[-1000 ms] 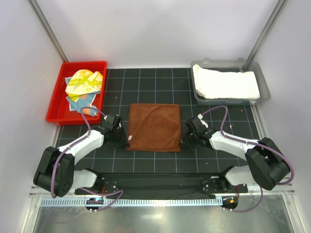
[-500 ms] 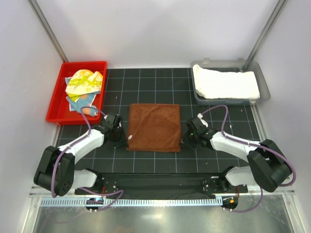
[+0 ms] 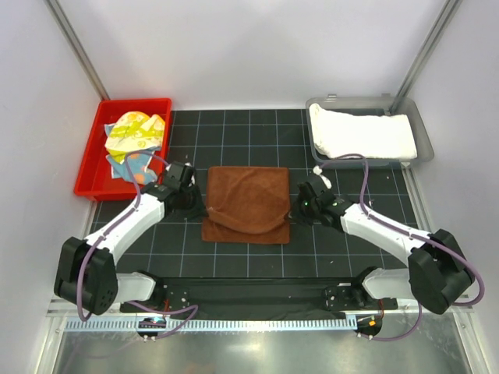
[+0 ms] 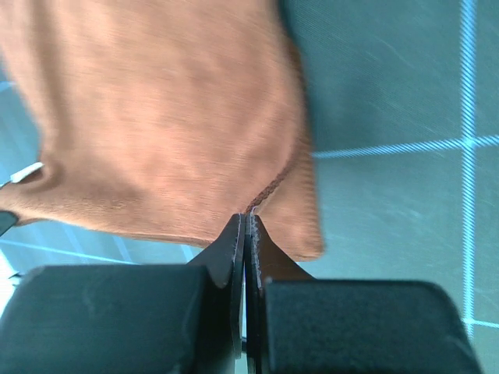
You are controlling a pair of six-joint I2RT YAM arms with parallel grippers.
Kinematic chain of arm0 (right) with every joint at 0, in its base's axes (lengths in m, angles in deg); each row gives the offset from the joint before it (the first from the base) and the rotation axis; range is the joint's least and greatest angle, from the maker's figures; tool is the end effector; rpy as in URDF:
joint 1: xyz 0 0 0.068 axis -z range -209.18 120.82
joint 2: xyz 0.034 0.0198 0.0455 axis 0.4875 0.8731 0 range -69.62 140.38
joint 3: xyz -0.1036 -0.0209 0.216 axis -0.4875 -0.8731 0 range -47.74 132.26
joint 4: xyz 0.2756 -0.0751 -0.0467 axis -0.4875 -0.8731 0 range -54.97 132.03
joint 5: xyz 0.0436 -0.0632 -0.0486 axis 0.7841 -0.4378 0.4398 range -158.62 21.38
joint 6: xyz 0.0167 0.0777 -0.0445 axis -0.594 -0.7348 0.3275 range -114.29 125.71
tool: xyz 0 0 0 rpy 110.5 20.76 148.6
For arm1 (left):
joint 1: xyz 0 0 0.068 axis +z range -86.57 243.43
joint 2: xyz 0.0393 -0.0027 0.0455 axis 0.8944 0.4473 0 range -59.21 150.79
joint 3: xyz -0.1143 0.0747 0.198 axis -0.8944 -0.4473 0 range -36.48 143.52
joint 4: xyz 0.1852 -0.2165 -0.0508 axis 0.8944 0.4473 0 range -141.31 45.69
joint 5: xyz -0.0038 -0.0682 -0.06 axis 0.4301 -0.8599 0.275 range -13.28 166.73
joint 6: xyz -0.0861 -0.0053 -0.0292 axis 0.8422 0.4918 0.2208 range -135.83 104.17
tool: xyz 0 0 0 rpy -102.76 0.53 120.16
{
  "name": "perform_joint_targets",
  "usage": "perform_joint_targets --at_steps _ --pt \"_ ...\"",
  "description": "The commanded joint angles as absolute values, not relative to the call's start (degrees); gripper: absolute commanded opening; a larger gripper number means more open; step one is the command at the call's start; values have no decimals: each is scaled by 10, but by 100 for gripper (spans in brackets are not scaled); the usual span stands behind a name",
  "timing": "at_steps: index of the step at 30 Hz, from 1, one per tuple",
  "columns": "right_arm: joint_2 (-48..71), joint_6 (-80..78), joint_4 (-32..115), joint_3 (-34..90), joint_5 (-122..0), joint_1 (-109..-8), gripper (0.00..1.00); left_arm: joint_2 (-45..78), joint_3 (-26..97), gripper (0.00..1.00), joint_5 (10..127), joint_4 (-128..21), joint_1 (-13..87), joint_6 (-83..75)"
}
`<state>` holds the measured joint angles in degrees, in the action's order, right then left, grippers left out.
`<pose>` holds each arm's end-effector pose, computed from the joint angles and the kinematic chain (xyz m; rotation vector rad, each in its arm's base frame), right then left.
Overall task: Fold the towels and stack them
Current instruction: Fold the towel
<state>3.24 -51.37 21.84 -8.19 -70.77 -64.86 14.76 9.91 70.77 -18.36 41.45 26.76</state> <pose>0.2512 0.1766 0.1080 0.5011 2.5653 0.5901 0.2787 -0.1215 0.1260 -0.4497 2.6803 -0.5011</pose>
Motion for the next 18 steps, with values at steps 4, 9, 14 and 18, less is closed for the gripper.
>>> perform_joint_targets --at_steps 4,9,14,18 --pt "9 -469 148 38 -700 -649 1 137 251 0 727 -53 416 228" --pt "-50 -504 186 -65 -655 -657 1 84 164 0 733 -59 408 224" --pt "-48 -529 257 -168 -636 -667 1 71 36 0 678 -151 408 268" --pt "-42 -532 297 -215 -640 -667 1 92 18 0 688 -162 406 270"
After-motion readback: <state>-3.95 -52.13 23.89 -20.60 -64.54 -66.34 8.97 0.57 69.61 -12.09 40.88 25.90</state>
